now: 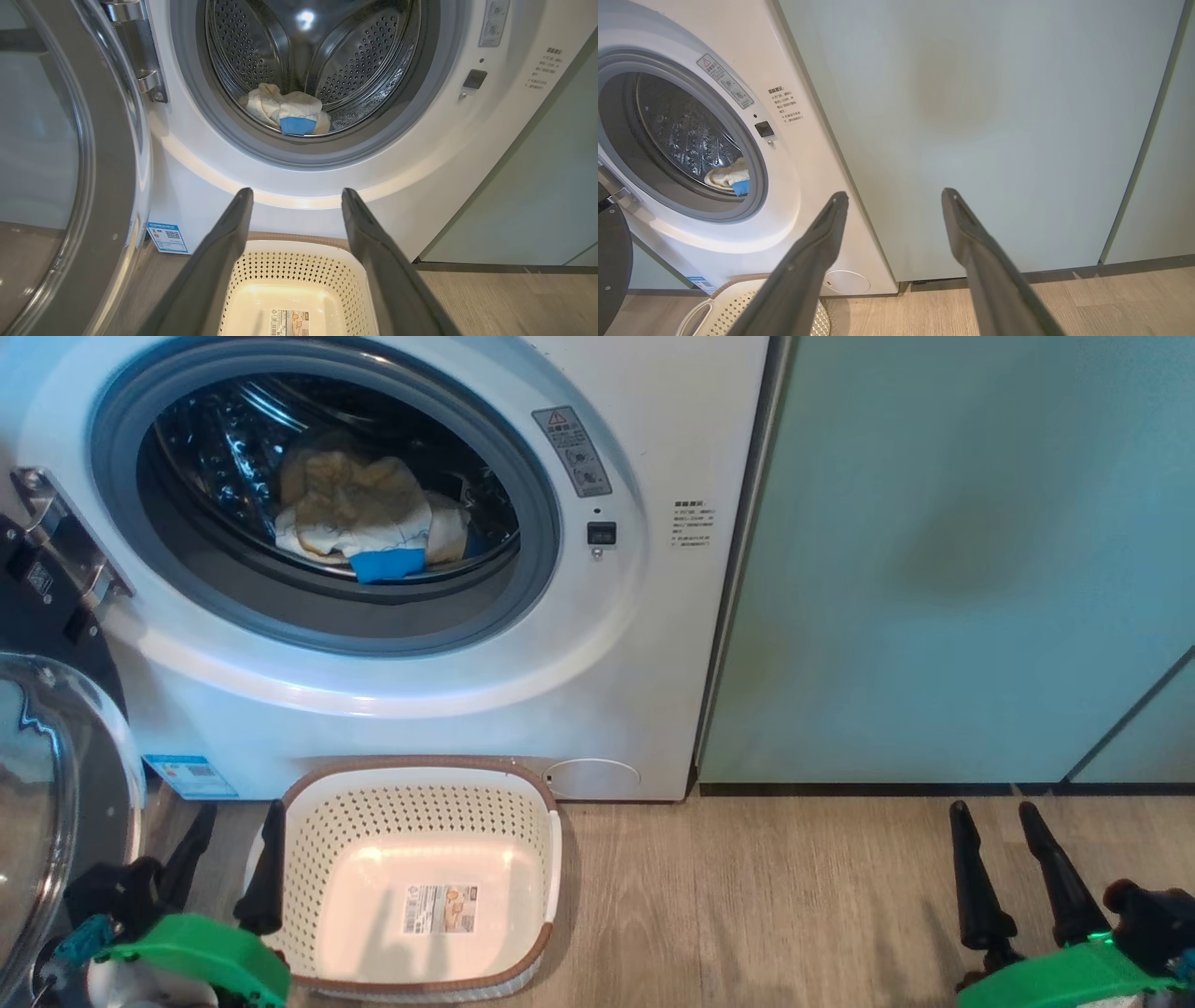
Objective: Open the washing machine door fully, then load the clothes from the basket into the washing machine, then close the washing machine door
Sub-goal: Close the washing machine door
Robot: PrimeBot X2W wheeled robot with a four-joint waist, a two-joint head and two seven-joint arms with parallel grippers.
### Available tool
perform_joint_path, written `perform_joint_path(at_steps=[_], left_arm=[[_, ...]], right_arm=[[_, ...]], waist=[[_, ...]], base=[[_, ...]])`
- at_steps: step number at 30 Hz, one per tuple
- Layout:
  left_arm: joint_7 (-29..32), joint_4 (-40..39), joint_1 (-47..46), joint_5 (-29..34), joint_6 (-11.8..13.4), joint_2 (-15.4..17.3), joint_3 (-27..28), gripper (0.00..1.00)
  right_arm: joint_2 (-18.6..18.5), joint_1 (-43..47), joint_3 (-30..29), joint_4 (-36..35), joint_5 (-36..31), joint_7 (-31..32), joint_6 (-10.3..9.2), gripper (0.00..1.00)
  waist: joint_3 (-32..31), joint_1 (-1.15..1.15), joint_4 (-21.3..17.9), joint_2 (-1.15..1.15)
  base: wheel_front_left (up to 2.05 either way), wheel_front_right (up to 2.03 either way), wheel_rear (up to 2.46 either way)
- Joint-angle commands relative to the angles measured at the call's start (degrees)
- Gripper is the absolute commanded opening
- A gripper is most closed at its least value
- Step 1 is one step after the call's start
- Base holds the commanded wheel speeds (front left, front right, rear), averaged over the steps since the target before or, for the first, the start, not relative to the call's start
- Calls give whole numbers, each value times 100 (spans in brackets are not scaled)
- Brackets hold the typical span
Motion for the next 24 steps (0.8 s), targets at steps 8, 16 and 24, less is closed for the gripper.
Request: perform_joint_path(at_steps=[8, 16, 24], left_arm=[[-42, -125, -278, 47, -24, 63, 285, 100], [-42, -85, -307, 59, -32, 33, 266, 100], [-43, -58, -315, 57, -37, 2, 231, 100]], right_arm=[[-105, -207, 83, -192, -49, -39, -15, 100], [-107, -203, 70, -185, -46, -39, -15, 100], [-109, -192, 93, -178, -48, -39, -15, 100]], waist=[[27, 0, 62, 0], [21, 0, 164, 0], [-19, 0, 277, 0]], base=[[0, 0, 0], [0, 0, 0], [0, 0, 0]])
